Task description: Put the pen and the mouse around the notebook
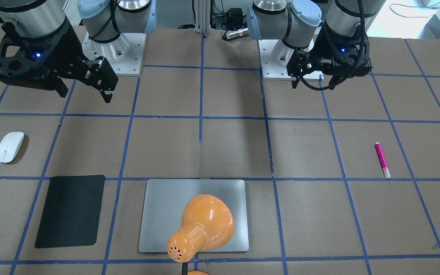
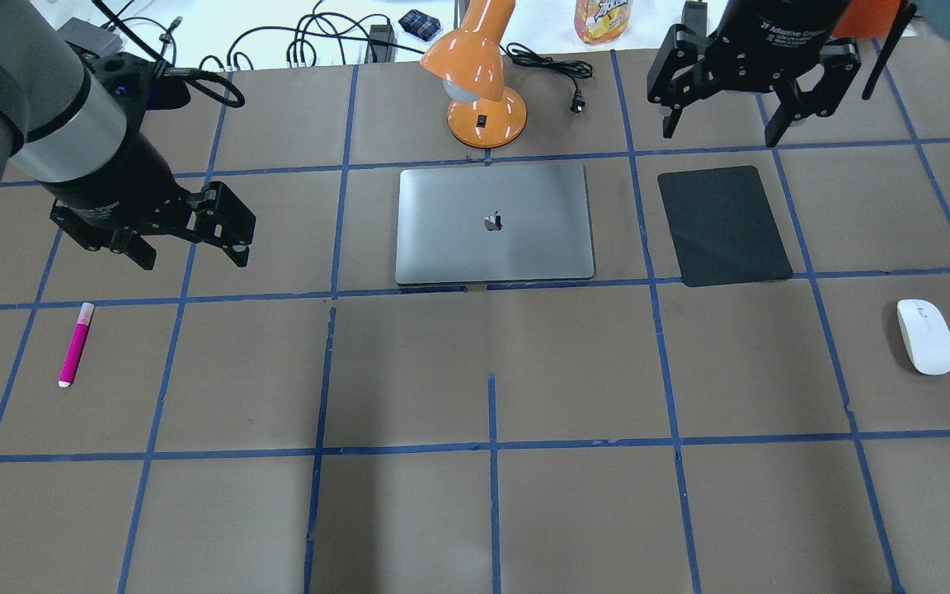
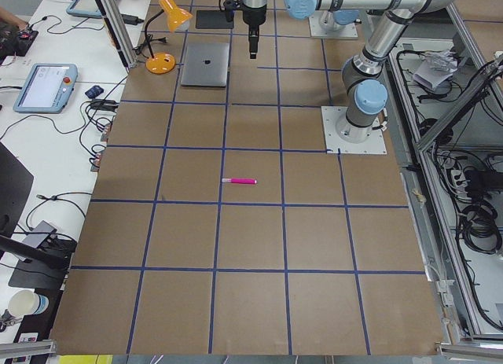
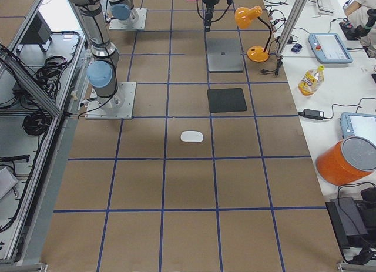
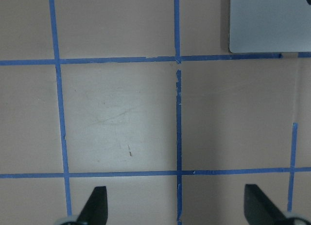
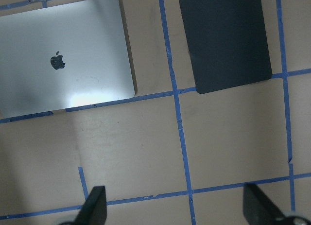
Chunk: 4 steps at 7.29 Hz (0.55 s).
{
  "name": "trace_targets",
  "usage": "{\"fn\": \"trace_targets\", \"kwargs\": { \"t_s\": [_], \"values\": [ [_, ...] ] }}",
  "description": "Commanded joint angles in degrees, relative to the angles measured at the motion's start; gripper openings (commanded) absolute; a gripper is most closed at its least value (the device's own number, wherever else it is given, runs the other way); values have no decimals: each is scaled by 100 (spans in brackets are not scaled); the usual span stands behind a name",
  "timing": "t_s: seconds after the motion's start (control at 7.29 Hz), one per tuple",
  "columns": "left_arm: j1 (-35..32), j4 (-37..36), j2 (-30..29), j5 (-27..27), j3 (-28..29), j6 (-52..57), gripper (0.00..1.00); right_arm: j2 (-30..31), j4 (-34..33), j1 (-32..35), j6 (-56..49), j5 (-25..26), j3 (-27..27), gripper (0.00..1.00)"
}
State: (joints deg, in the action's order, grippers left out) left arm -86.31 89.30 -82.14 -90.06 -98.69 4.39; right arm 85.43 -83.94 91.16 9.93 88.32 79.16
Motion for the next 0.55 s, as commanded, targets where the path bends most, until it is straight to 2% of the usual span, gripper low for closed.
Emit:
{"fn": "trace_targets", "kwargs": {
  "t_s": [0.0, 0.41],
  "values": [
    [0, 0, 5, 6, -1, 9, 100, 0, 0, -2, 0, 1, 3, 100],
    [0, -43, 40, -12, -193, 27, 100, -17, 18, -46, -70, 71, -15, 100]
  ]
}}
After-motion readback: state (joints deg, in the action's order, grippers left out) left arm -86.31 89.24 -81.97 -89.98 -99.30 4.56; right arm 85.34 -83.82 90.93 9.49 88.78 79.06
